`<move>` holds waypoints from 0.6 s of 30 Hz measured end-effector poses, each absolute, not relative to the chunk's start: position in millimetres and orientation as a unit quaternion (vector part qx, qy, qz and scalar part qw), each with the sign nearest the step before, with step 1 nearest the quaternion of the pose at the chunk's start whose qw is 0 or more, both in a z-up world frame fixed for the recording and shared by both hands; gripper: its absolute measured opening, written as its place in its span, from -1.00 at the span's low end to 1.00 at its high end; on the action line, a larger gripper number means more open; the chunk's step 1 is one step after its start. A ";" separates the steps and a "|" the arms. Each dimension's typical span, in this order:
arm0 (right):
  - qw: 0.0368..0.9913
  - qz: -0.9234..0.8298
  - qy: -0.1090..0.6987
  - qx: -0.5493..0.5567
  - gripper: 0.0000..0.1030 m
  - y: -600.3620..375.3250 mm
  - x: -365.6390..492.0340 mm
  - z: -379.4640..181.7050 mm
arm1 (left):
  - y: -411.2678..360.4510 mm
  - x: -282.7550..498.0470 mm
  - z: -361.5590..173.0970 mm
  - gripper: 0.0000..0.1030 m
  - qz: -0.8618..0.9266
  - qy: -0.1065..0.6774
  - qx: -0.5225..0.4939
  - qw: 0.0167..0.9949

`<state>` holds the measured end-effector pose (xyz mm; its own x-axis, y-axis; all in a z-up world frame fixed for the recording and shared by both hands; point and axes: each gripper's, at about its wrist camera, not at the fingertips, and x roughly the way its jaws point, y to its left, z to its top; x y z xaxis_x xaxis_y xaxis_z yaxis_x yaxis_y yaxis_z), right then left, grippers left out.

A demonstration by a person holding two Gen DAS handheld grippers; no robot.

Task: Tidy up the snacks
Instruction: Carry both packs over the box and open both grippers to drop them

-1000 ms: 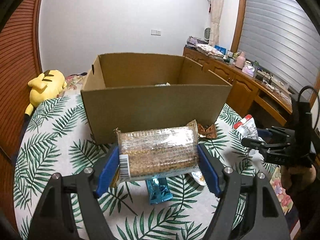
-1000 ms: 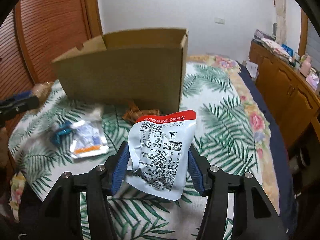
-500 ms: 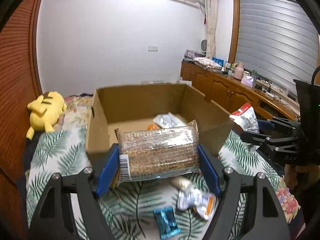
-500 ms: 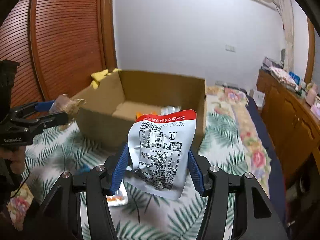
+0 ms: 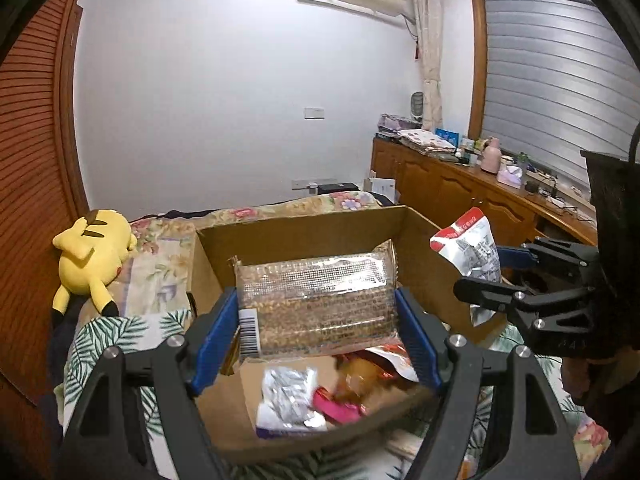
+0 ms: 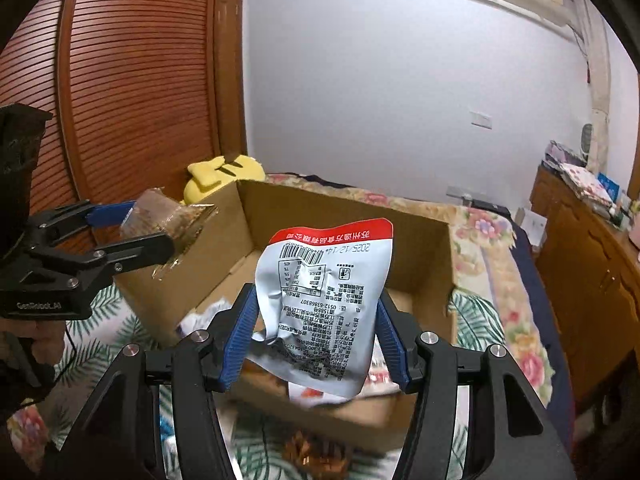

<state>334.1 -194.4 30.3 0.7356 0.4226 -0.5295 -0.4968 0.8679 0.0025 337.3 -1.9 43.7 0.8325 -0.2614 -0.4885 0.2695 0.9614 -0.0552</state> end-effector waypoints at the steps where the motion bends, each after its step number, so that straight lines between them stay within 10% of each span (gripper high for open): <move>1: 0.929 0.248 0.266 -0.067 0.13 -192.7 339.3 27.3 | -1.9 340.9 41.5 0.48 -0.138 0.255 0.008 0.957; 18: 0.917 0.247 0.304 -0.077 0.17 -177.7 377.8 -3.5 | -8.8 372.7 3.3 0.57 -0.140 0.301 0.020 0.943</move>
<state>377.8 -177.7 -3.5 0.6940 0.4052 -0.5951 -0.4991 0.8665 0.0080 372.7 -8.8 3.3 0.7799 -0.2531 -0.5724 0.2766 0.9598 -0.0475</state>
